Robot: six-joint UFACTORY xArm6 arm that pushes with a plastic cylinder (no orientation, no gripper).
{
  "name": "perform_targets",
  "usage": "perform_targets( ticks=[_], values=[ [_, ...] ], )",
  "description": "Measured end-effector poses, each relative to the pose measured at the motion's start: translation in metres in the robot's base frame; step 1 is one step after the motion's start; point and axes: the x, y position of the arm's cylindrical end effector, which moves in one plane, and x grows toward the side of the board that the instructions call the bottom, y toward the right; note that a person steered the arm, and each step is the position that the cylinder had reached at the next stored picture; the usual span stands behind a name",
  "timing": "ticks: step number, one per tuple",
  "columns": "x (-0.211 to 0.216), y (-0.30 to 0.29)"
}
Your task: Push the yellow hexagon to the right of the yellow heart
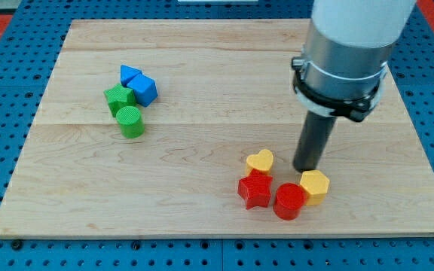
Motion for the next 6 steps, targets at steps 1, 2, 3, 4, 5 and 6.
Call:
perform_targets(
  ticks=[1, 2, 3, 4, 5, 6],
  values=[
    [0.027, 0.067],
    [0.053, 0.018],
    [0.051, 0.004],
    [0.051, -0.021],
    [0.051, -0.02],
    [0.047, 0.003]
  ],
)
